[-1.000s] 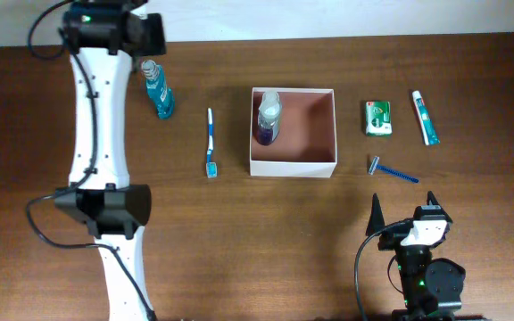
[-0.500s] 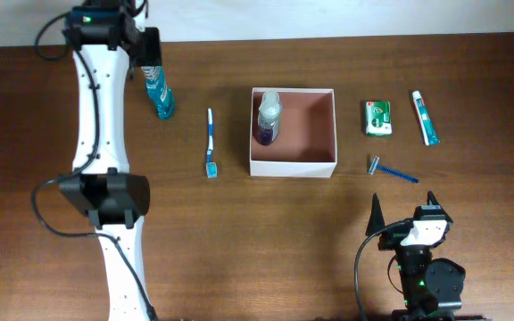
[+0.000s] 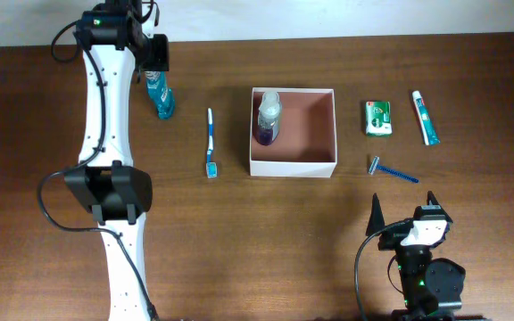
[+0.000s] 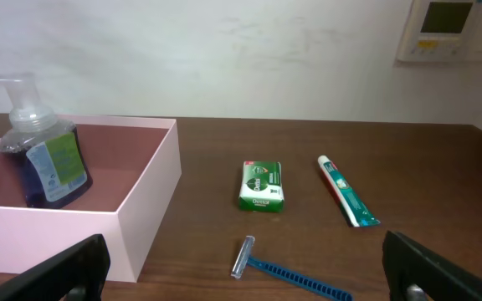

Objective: Pack container
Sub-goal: 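Move the left gripper to the Listerine bottle and grasp it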

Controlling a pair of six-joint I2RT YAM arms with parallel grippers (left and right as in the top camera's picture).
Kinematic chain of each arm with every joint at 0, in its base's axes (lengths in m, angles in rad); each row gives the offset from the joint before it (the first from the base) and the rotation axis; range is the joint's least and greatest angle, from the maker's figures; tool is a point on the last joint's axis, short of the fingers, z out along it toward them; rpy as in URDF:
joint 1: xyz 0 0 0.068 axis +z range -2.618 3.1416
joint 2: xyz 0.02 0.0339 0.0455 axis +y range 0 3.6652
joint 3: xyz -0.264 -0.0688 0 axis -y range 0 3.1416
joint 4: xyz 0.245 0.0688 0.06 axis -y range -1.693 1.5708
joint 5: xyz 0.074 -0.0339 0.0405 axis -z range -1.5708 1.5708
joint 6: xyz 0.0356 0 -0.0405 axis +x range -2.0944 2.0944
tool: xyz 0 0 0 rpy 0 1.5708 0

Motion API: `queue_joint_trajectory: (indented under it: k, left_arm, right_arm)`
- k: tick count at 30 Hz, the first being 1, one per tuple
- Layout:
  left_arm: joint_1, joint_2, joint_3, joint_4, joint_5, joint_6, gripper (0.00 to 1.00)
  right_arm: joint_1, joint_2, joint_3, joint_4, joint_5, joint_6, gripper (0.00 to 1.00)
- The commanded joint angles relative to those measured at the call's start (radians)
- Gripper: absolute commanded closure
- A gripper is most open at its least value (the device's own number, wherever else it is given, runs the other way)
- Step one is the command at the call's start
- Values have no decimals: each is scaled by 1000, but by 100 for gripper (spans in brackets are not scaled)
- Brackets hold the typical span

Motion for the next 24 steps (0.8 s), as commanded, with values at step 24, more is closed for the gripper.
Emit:
queue_joint_trajectory:
  k: [24]
  left_arm:
    - [-1,77,2,-34,-21,22,50]
  right_arm:
    - [-6,-10,-5,-7,-2,2,1]
